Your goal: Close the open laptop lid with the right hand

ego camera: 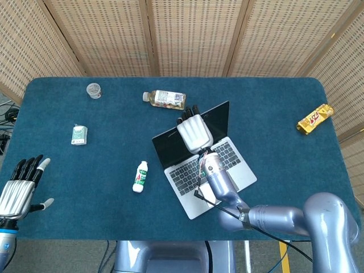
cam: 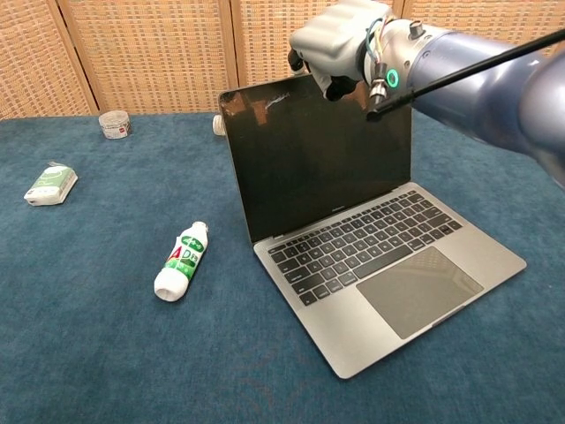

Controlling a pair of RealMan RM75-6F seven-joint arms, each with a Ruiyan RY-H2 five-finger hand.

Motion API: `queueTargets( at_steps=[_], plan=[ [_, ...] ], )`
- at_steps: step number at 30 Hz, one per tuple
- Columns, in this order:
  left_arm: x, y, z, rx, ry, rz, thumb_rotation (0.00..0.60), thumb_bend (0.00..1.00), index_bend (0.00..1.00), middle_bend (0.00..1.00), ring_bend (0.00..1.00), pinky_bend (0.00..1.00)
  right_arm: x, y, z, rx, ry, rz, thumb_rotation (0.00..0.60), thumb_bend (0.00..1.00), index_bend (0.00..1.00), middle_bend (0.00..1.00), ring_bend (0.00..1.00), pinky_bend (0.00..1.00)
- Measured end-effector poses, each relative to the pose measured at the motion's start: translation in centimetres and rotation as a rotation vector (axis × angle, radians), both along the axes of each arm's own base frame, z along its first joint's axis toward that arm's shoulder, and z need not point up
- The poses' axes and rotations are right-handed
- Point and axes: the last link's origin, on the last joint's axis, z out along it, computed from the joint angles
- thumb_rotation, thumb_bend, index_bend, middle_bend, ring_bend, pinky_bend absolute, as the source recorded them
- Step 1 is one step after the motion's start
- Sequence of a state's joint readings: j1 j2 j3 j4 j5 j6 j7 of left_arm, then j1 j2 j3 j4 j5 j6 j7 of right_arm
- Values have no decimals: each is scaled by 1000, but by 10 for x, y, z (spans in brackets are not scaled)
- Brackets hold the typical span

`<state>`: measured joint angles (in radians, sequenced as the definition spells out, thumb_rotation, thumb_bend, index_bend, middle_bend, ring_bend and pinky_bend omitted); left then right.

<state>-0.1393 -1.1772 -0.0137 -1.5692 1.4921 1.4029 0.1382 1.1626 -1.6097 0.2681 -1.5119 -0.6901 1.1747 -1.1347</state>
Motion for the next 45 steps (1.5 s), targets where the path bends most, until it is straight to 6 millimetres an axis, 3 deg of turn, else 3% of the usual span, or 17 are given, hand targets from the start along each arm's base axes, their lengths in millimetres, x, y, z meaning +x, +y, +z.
queueTargets(
  at_steps=[45],
  plan=[
    [11,-7,-6,-17,10,-51,600,0,0,0,0,0,-30,27,32,-43,24,-90,600,1000,381,320,179,201]
  ],
)
